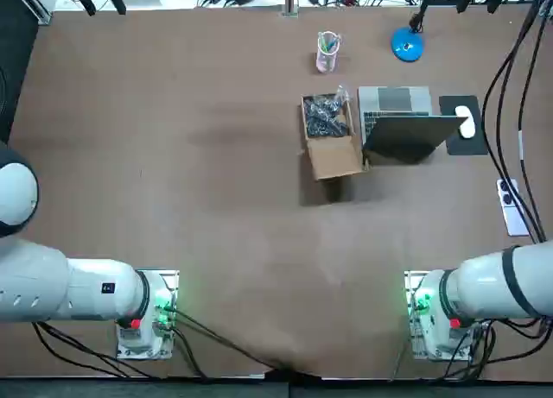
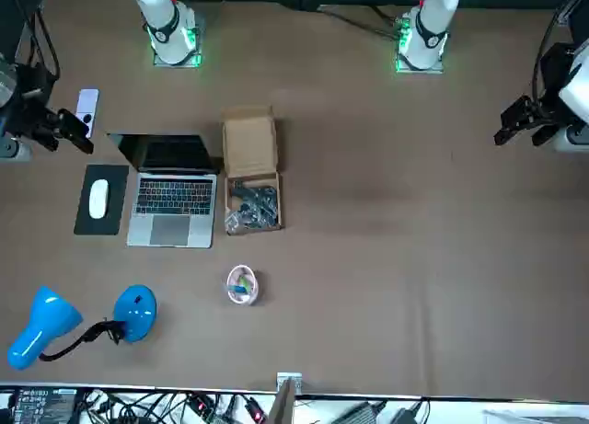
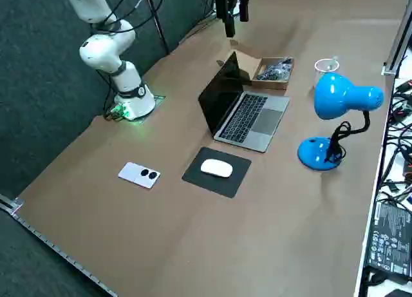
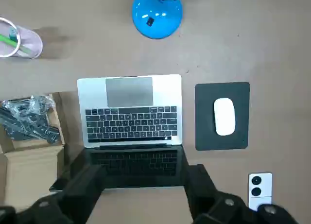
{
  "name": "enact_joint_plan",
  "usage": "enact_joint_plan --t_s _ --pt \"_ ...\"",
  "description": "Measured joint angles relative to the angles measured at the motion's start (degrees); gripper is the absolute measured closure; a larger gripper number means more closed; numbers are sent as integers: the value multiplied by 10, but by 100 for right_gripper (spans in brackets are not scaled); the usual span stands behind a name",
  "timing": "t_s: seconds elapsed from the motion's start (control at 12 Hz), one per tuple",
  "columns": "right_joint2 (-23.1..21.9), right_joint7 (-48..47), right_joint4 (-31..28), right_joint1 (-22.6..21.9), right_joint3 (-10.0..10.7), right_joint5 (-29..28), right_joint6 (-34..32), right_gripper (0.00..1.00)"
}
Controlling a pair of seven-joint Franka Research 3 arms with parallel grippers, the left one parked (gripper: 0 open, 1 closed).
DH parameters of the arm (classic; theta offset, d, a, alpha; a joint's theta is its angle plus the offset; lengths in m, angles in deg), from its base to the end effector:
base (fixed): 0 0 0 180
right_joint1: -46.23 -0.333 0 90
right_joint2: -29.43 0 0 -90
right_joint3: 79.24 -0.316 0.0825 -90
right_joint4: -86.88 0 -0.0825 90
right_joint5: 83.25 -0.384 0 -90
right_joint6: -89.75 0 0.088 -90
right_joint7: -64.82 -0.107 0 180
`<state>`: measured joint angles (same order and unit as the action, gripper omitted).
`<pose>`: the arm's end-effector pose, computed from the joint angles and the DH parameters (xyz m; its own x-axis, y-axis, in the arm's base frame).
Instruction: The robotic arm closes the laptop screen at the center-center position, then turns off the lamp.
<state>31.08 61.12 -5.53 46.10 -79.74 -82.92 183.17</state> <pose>0.5672 0.0056 0.5936 0.9985 -0.0532 -0.0108 -0.0531 -0.9986 0.0062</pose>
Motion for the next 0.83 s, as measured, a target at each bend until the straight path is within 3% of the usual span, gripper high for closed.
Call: enact_joint_plan --t_s 0.83 --pt "0 0 0 0 0 0 0 0"
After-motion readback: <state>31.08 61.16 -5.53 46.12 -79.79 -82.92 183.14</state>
